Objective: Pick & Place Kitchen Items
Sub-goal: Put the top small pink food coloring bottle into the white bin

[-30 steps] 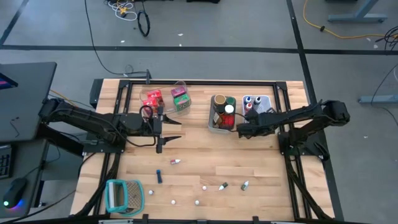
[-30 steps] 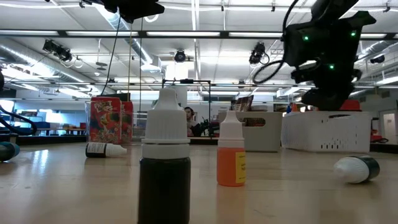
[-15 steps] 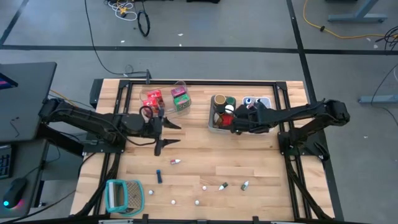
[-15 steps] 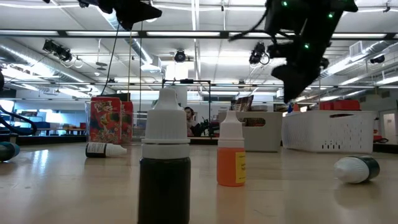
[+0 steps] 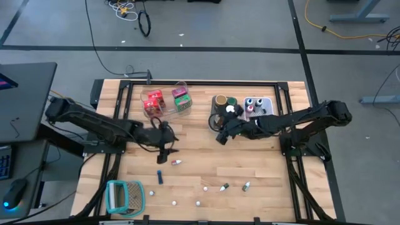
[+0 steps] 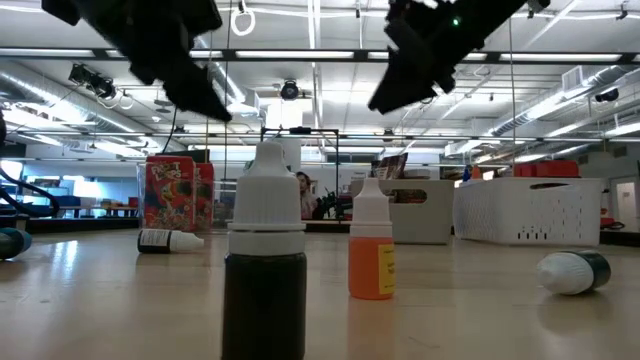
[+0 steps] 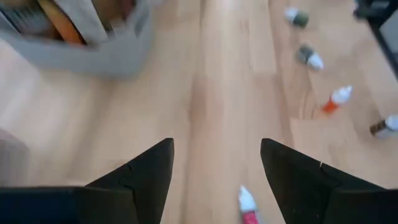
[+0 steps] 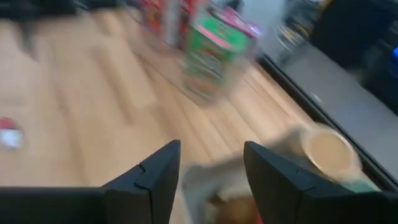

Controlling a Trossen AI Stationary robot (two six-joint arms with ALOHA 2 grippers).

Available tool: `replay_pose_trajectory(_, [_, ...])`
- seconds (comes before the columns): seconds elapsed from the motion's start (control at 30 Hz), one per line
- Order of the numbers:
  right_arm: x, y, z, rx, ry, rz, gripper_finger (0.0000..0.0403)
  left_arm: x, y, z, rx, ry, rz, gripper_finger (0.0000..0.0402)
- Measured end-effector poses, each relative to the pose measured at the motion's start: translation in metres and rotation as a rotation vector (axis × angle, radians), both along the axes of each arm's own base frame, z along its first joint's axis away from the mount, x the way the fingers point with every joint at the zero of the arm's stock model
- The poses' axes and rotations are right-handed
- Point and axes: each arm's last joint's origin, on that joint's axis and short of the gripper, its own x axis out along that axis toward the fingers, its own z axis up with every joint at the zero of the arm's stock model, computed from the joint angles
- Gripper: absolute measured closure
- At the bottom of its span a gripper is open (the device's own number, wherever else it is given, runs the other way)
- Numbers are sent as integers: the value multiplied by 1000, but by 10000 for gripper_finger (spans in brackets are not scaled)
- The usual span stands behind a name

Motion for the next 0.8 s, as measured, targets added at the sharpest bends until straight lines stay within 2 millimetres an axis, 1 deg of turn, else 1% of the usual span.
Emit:
replay_pose_trajectory(0.1, [6,5,6,-8,-58,95,215,3,-10,-18,-22,105,3,150])
replay_pose_trajectory(0.2, [9,7,9,-18,-88,140,215,6,-21,-34,-33,187,-5,150])
replay_pose_trajectory(0.37, [10,7,10,-17,-94,153,215,11,-37,-61,-33,293,-15,150])
replay_pose_trajectory(0.53, [11,8,9,-1,-98,144,215,14,-44,-86,-38,379,51,150])
replay_pose_trajectory(0.67, [11,8,9,-3,-97,145,215,16,-45,-98,-27,420,67,150])
replay_pose_trajectory(0.8, [11,8,9,-29,-88,161,215,17,-46,-101,-17,423,79,159])
